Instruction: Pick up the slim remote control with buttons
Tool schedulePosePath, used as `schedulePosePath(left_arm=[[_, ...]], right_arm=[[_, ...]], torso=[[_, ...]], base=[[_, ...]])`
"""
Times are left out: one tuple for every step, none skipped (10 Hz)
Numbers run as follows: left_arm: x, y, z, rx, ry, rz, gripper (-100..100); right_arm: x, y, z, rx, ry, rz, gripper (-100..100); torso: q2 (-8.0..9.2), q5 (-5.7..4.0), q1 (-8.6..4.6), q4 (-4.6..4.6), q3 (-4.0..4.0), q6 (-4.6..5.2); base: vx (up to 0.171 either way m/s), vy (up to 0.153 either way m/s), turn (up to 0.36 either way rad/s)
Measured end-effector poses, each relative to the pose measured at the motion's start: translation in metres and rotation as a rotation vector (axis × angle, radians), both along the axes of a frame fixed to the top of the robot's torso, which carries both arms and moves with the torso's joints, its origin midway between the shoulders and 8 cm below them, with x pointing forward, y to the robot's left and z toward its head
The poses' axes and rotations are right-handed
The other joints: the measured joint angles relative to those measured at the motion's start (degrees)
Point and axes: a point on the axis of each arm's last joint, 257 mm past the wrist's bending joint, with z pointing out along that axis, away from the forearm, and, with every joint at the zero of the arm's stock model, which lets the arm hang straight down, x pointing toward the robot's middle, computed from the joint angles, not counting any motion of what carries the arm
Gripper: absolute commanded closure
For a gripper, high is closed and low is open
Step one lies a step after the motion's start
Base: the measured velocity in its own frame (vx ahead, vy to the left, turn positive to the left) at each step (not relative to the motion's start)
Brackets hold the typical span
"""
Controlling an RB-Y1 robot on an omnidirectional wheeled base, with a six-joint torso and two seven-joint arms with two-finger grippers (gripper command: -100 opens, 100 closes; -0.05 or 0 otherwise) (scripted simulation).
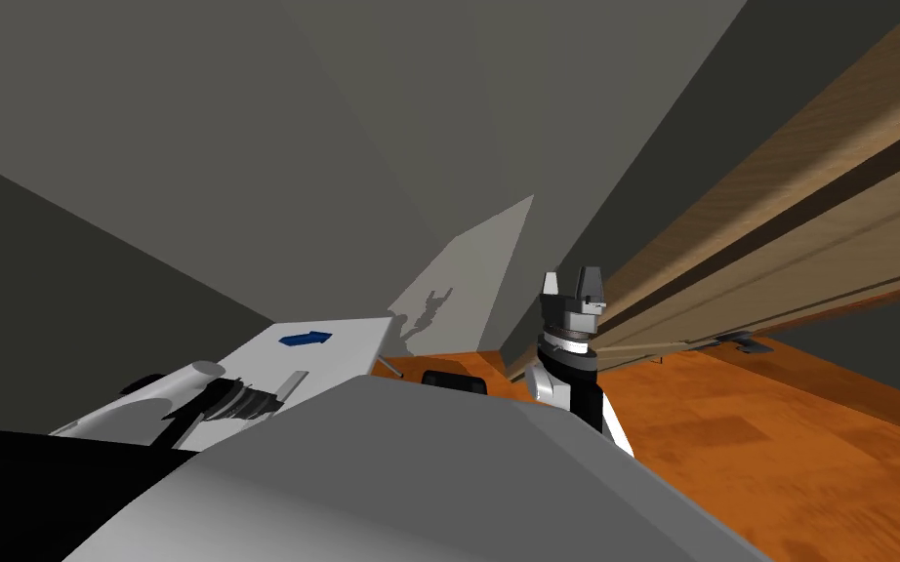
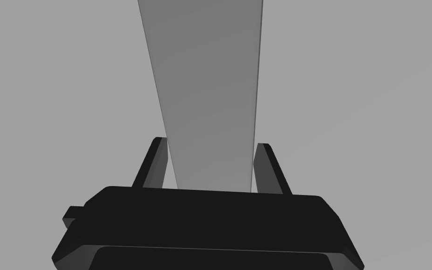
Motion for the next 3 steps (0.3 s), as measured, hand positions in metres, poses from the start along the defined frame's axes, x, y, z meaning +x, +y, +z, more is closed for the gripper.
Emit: schedulePosePath(left_arm=[[0.0024,-0.0016,0.0022,-0.002,0.001,0.003,100],[0.0065,-0.0029,0.0037,-0.005,0.003,0.011,100],[0.0072,-0.0035,0.0037,-0.007,0.003,0.013,0]], right_arm=[[0.0,0.0,0.0,0.0,0.0,0.0,0],[0.0,0.0,0.0,0.0,0.0,0.0,0],[0.0,0.0,0.0,0.0,0.0,0.0,0]], torso=[[0.05,-0.01,-0.01,0.01,0.02,0.0],[0.07,-0.01,-0.02,0.01,0.04,0.01],[-0.01,-0.02,-0.01,0.0,0.0,-0.05]], base=[[-0.069,-0.002,-0.06],[-0.029,-0.001,-0.02],[0.0,0.0,0.0]])
